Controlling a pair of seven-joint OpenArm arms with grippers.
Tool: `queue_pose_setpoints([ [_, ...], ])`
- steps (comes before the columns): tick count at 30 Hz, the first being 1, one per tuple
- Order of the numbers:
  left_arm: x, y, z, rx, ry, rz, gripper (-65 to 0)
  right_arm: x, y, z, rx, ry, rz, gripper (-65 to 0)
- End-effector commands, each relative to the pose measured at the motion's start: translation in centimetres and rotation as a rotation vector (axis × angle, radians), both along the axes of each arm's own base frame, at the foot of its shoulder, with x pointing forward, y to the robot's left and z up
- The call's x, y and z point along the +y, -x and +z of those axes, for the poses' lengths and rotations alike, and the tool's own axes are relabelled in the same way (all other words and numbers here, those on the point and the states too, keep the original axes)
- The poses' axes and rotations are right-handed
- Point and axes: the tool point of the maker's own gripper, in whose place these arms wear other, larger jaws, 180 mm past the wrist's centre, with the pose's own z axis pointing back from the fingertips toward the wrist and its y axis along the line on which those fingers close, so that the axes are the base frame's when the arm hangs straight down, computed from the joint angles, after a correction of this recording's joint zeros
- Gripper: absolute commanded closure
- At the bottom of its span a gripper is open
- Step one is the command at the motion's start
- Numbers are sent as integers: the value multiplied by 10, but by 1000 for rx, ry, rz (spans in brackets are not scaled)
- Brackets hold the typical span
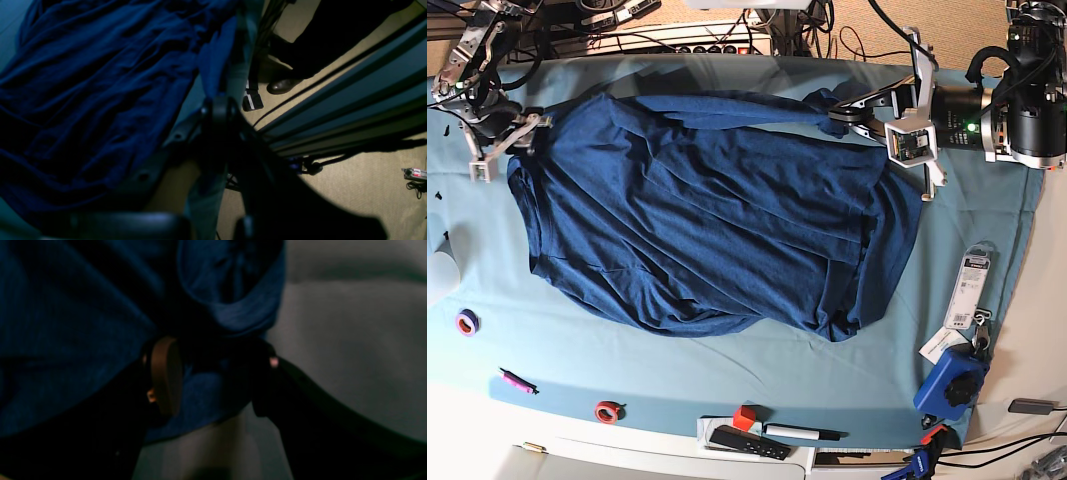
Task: Layout the t-shirt on the table in an organized manner, then fold the t-shirt properly
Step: 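Hold the shirt edge with the left gripper while the right gripper adjusts its corner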
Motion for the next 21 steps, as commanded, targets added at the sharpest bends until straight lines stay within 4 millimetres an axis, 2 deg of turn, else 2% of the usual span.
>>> queue_pose_setpoints([
  [1,-2,1,8,-17,25,-12,0,-8,-9,14,-51,22,-8,-309],
  [11,-2,1,8,-17,25,-12,0,-18,-21,22,-91,41,-75,-309],
  [21,-2,1,8,-17,25,-12,0,-26,-20,23,-95,58,-122,-309],
])
